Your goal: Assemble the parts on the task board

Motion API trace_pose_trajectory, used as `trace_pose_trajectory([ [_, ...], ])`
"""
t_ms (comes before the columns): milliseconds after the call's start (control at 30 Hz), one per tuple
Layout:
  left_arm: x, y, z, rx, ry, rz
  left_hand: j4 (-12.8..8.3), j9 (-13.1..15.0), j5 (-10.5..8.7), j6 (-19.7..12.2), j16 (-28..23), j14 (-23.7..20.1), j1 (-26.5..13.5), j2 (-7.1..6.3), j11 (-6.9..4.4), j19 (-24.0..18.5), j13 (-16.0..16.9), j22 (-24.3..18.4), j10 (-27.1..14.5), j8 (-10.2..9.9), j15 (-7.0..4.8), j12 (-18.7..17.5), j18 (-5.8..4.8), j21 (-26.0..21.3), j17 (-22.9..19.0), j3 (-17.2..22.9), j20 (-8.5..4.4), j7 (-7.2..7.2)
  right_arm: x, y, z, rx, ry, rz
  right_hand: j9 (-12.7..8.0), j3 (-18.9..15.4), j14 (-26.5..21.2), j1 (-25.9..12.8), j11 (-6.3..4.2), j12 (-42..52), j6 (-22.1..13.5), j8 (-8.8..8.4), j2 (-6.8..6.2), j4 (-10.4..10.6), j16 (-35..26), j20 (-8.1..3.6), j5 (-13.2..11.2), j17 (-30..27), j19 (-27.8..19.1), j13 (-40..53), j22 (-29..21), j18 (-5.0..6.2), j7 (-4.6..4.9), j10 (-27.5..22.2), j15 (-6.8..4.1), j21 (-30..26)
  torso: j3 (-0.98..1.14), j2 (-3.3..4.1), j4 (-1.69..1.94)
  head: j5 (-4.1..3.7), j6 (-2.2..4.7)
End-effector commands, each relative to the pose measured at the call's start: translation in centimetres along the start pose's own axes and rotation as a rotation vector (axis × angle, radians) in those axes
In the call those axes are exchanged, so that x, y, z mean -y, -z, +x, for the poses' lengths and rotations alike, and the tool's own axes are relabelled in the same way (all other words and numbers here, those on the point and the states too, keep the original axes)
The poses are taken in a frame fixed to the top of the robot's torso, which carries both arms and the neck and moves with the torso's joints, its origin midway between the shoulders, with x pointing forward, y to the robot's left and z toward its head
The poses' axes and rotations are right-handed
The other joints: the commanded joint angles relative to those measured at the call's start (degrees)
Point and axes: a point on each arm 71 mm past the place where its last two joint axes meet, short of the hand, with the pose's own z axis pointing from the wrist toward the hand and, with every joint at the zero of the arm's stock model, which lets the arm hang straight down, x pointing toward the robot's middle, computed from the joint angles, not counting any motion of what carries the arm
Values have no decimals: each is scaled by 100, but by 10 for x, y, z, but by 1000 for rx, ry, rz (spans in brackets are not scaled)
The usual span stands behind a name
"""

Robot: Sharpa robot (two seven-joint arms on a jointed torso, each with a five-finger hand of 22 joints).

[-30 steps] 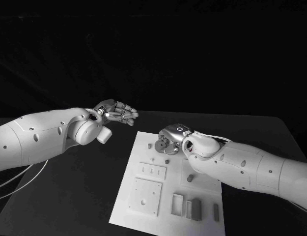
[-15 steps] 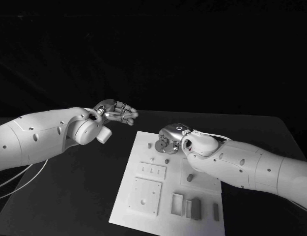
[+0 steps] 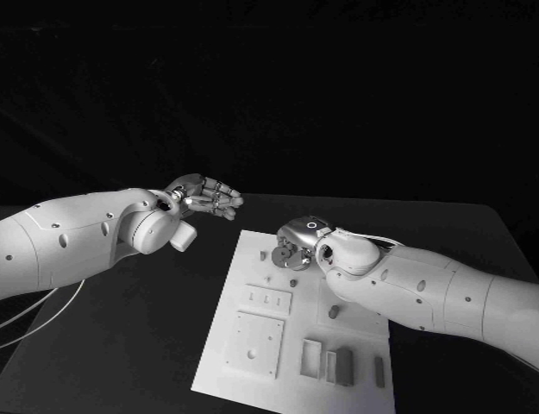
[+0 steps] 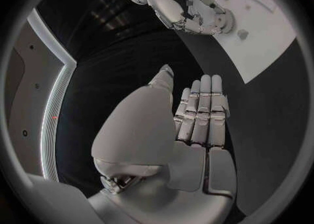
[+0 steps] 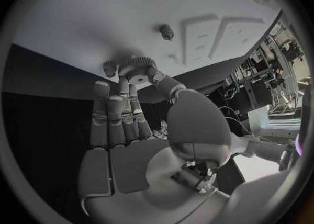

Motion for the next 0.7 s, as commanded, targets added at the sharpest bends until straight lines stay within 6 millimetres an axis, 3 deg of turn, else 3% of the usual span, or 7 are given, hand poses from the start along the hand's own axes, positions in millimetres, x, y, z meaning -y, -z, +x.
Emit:
trace_pose_trajectory([
  [33,2,0,1,-13,-1,8,4,-5,1,-35,-33,42,-61,5,6,40,8,10,-25,27,11,-21,86,-26,6,37,-11,297,0,2,9,-33,51,14,14,-27,-45,8,106,-38,41,8,-101,-2,-15,7,7,-8,-24,4,85,80,34,127,4,-25,4,2,1,2,-11],
  [367,2,0,1,-13,-2,9,5,-5,1,-35,-36,43,-61,5,5,40,9,12,-26,28,11,-21,86,-27,10,38,-11,297,-2,5,8,-10,82,4,38,-29,-34,38,85,-51,81,35,-288,15,-7,8,7,-18,1,35,83,80,15,198,-16,-24,1,2,-4,0,-6],
  [700,1,1,1,-11,-3,9,5,-5,1,-36,-39,44,-62,4,5,41,10,14,-26,29,11,-21,86,-29,13,40,-11,297,-6,8,8,9,100,-15,44,-21,-31,57,82,-62,84,37,-348,22,-7,6,8,-23,6,44,80,80,14,209,-19,-28,3,2,-5,5,-9],
])
